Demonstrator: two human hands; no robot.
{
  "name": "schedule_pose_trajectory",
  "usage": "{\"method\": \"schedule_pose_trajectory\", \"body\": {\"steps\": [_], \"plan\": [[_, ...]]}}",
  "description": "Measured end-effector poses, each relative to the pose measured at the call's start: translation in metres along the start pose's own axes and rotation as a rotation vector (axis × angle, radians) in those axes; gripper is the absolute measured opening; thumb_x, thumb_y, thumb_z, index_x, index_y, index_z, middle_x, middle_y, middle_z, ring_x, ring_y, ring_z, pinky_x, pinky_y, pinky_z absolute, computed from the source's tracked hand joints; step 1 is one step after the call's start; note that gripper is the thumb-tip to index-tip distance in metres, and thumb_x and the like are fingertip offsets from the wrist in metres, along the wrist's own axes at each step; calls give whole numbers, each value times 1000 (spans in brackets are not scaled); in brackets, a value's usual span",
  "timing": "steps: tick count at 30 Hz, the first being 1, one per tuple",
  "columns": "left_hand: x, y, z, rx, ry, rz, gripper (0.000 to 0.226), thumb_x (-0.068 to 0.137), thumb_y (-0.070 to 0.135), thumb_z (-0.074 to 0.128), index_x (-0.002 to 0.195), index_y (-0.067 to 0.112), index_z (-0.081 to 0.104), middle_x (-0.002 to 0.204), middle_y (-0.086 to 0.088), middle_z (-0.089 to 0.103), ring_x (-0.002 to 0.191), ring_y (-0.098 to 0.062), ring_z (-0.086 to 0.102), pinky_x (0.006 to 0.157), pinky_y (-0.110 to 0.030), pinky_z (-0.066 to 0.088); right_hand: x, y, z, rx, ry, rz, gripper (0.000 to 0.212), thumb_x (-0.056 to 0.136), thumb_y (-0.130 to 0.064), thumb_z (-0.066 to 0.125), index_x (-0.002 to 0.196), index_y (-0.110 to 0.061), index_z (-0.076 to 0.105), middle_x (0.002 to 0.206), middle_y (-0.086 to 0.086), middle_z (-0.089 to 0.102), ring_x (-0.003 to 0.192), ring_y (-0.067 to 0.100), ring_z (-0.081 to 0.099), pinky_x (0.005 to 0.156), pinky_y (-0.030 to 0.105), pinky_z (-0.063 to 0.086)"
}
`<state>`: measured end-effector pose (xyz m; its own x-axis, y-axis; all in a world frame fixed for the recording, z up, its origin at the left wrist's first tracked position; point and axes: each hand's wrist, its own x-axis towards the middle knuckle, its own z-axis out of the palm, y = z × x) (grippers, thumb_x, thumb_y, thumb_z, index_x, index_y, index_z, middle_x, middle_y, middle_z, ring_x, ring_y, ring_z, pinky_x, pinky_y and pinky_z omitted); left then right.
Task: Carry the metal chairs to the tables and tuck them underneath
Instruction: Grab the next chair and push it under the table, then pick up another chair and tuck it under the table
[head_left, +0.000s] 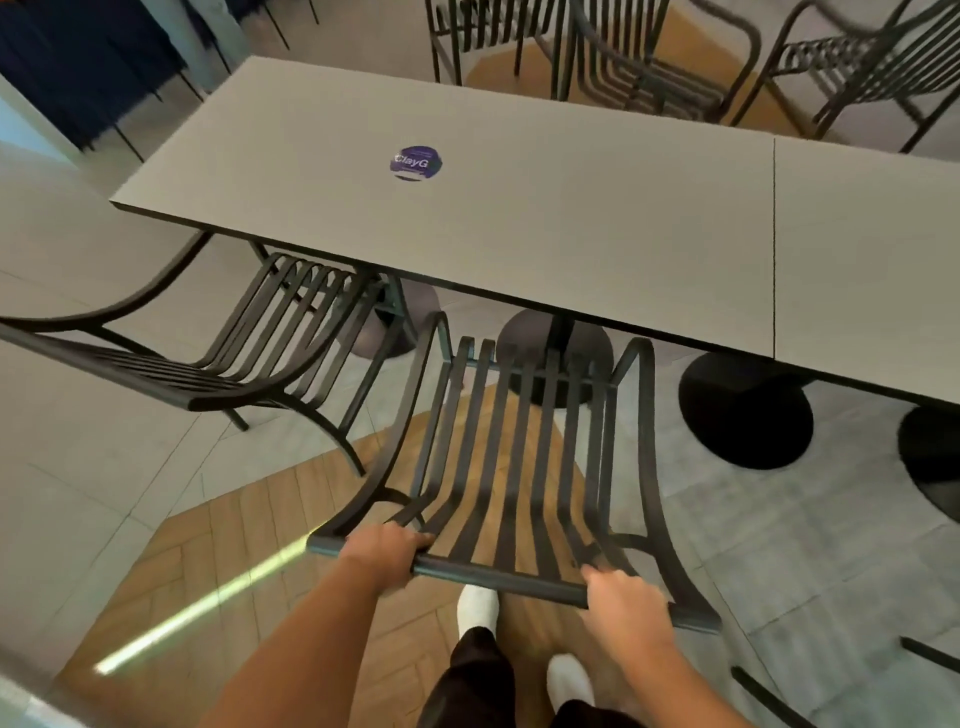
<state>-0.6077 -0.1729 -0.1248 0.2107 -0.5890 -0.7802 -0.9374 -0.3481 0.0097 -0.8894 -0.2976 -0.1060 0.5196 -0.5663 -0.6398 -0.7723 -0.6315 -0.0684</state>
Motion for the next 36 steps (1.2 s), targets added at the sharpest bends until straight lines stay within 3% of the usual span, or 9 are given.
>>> {"method": "schedule_pose_trajectory", "body": {"steps": [8, 14, 24, 25, 28, 33, 36], "plan": [[28, -14, -22, 3, -19, 44, 56, 104, 22, 55, 154, 42, 41, 120, -1, 64, 107, -20, 64, 93, -40, 57, 23, 1, -8, 26, 31, 6, 43, 104, -35, 51, 146, -35, 50, 127, -3, 68, 115, 20, 67, 95, 35, 53], [42, -9, -40, 39, 9, 71, 46, 105, 23, 54, 148, 38, 48, 112, -1, 62, 104, -22, 64, 86, -35, 56, 34, 9, -11, 8, 99, 57, 48, 104, -30, 50, 151, -39, 45, 130, -5, 67, 118, 19, 66, 97, 34, 52], [72, 6, -63, 18, 23, 103, 44, 102, 32, 61, 145, 37, 53, 111, 0, 66, 101, -20, 64, 88, -37, 58, 56, 34, -28, 25, 79, 147, 48, 100, -37, 57, 148, -42, 49, 130, -4, 67, 118, 20, 64, 98, 38, 54], [74, 7, -65, 11, 19, 103, 44, 101, 34, 62, 145, 37, 53, 112, 0, 66, 102, -20, 65, 90, -38, 58, 57, 36, -31, 56, 56, 145, 49, 98, -48, 59, 146, -40, 50, 131, -3, 66, 119, 21, 63, 99, 39, 53], [76, 9, -64, -18, 18, 99, 45, 100, 40, 65, 144, 36, 55, 113, 2, 66, 104, -19, 64, 92, -39, 58, 59, 39, -42, 191, -84, 167, 77, 83, -76, 62, 147, -35, 50, 137, 0, 62, 124, 22, 59, 101, 39, 50], [76, 13, -71, 17, -18, 83, 46, 93, 48, 71, 135, 32, 62, 118, 0, 62, 110, -21, 61, 97, -42, 55, 45, 44, -50, 521, -70, 205, 92, 72, -77, 73, 147, -29, 52, 141, 1, 59, 127, 22, 56, 106, 42, 49], [75, 23, -90, 18, -97, 144, 76, 83, 55, 80, 148, 27, 51, 136, -5, 61, 129, -29, 55, 109, -48, 47, 31, 54, -54, 659, 28, 276, 82, 81, -75, 66, 145, -25, 56, 141, 1, 61, 129, 22, 58, 106, 42, 49]]}}
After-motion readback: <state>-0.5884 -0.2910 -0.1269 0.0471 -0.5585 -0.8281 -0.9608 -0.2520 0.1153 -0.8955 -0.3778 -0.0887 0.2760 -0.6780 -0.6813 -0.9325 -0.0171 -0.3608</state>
